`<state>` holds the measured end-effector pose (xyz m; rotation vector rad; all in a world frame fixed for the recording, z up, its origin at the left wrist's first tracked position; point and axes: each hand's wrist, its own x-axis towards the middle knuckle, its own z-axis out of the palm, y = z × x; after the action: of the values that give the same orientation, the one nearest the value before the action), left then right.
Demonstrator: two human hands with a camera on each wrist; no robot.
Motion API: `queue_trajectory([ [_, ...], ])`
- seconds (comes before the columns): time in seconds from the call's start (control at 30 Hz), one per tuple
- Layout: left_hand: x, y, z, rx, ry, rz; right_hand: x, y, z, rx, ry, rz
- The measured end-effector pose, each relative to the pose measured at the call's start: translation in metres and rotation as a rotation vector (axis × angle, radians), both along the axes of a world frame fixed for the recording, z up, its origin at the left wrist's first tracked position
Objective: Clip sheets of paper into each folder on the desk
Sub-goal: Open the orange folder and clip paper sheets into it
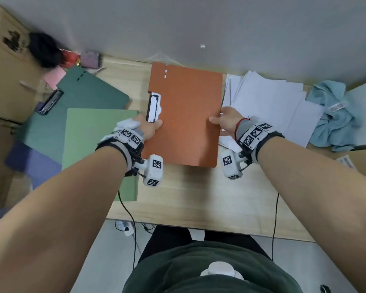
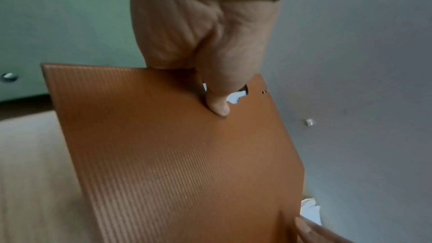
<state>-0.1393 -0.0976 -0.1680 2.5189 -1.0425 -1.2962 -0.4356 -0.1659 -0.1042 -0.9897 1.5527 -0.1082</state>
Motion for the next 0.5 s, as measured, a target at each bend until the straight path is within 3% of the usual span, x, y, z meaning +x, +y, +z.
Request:
queue_trajectory([
  [0.13, -0.011, -0.014, 0.084, 0.022, -0.114, -0.219, 0.021, -0.006, -0.011, 0.082, -0.009, -0.036],
  [0.3, -0.009, -0.031, 0.075, 0.073, -0.115, -0.36, 0.033, -0.023, -0.026, 0.051, 0.044, -0.03],
  [0.5, -0.009, -0.043, 0.054, 0.108, -0.056, -0.384, 0.035, -0.042, -0.053, 0.009, 0.125, 0.031],
])
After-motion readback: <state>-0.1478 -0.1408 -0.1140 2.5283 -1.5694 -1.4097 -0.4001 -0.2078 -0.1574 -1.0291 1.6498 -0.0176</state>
